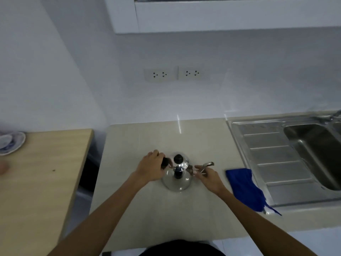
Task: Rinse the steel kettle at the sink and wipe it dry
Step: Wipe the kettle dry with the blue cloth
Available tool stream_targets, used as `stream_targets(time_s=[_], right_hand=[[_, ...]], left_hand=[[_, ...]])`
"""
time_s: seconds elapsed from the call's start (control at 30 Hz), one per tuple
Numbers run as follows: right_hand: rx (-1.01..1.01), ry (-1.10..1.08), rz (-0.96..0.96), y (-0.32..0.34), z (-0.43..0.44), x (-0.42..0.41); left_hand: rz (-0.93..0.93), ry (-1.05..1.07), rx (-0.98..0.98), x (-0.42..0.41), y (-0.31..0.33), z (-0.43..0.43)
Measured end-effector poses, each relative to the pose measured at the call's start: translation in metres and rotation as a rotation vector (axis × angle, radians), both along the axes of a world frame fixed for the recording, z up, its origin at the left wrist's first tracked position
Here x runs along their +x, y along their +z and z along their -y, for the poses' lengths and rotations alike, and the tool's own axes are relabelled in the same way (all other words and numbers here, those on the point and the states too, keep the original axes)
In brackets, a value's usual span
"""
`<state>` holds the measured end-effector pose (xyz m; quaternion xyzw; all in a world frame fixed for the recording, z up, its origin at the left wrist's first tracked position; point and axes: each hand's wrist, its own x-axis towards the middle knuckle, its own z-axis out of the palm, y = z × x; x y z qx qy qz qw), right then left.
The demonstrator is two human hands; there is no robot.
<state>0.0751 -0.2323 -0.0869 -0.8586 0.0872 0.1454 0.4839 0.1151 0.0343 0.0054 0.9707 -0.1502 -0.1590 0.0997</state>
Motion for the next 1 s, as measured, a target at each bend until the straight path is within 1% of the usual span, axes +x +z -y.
stream_targets(time_s=[0.13,0.27,0.47,0.63,0.77,1.0], right_hand=[[0.080,-0.066,-0.008,0.001,-0.012,0.016],[0.091,-0.116,0.001,-0.001,-0.025,0.025],[0.050,-0.159,0.047,-0.003,-0.039,0.032],[0.020,-0.121,0.065,0.007,-0.061,0.052],[0.036,-0.085,0.057,0.015,-0.089,0.074],[0.099,-0.081,-0.009,0.014,-0.139,0.108]], left_hand=[[-0.075,0.029,-0.051,-0.012,-0.003,-0.015],[-0.127,0.053,-0.131,-0.023,-0.007,-0.019],[-0.082,0.094,-0.181,-0.032,-0.006,-0.019],[-0.016,0.179,-0.216,-0.032,-0.004,-0.036],[0.028,0.262,-0.236,-0.022,0.004,-0.061],[0.021,0.288,-0.166,0.000,0.015,-0.104]])
